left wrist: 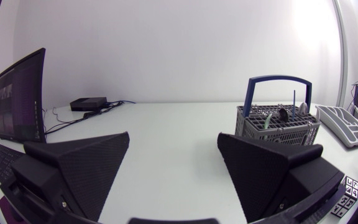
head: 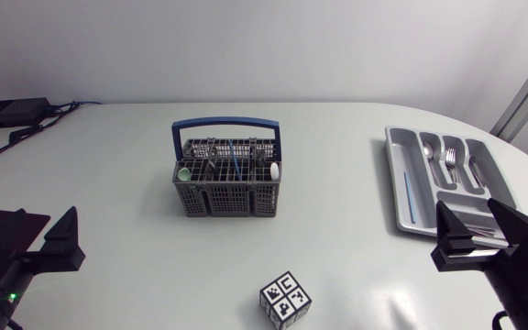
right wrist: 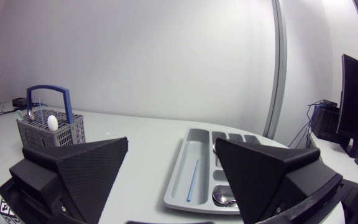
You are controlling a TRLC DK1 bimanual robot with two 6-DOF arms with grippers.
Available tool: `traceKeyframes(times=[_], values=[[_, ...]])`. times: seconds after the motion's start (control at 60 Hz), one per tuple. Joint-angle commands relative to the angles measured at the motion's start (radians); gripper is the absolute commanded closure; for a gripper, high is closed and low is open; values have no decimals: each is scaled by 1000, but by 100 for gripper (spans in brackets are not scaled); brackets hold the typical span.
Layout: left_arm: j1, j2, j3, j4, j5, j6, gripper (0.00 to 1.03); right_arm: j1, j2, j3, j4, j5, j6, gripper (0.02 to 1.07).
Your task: Transfer all utensils from the basket to the drawer tray.
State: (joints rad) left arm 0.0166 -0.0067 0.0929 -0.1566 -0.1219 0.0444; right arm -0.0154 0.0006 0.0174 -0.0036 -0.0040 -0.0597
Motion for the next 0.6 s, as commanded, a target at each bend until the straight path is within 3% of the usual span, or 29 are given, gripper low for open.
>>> traceKeyframes(times=[0.0,0.583], values=[[-10,-6,-36,-34,-10,-21,4,-11,-4,-17,-6,-2,-2,6],[-20,-7,2,15,-10,17,4,-11,-7,-4,-3,10,-5,6]])
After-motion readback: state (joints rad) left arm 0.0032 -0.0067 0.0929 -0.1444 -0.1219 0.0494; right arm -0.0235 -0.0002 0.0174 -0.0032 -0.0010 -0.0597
